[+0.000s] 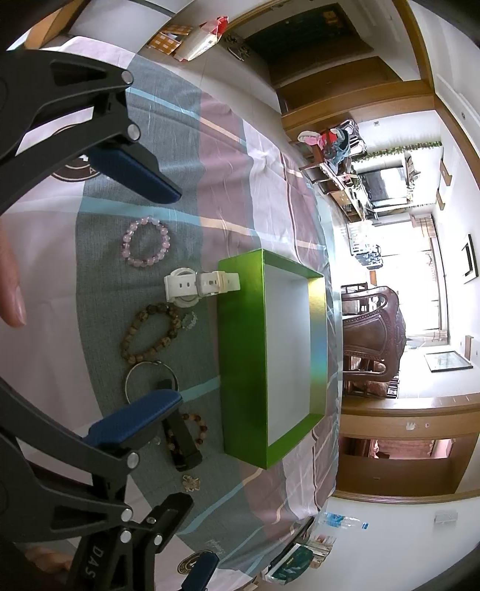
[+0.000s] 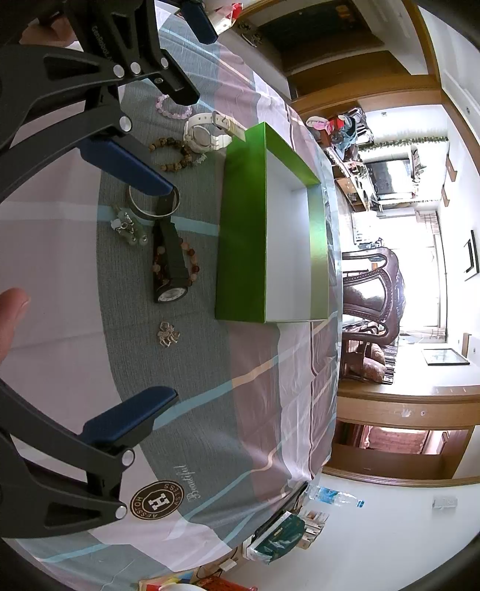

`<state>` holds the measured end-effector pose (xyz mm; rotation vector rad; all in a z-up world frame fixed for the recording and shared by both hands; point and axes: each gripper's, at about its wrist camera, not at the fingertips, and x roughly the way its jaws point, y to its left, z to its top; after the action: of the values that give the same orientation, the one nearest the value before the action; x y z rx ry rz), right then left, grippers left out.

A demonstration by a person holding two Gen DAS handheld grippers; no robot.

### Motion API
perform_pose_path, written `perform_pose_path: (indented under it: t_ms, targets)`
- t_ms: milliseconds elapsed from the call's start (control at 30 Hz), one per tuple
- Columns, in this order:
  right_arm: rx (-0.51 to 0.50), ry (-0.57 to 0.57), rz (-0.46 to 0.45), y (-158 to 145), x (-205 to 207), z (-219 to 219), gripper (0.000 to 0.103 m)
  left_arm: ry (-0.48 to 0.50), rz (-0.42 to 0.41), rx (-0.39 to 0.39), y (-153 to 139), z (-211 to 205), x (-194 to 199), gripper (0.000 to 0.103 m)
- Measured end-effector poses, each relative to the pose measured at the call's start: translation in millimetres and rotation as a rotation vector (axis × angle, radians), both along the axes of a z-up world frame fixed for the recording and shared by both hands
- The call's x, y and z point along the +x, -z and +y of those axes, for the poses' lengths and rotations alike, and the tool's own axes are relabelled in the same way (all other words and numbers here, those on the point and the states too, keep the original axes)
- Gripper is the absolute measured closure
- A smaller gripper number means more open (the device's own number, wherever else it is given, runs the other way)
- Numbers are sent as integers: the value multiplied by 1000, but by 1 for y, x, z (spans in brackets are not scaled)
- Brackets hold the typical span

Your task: Organize jewelry

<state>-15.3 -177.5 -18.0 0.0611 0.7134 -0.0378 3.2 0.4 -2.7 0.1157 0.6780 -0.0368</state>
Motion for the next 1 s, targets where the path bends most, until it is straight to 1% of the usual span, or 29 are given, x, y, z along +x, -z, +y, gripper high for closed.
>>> perform_pose_path:
  t_ms: [767, 967, 1000]
  targets:
    - [0, -2, 3, -1, 1, 0, 2, 1, 1, 2, 0, -1, 0, 4]
    - [0, 0, 3, -1, 1, 0, 2, 2, 1, 3, 6, -2, 1, 4]
    - [0, 0, 3, -1, 1, 0, 2, 1, 1, 4, 3, -2, 0, 4]
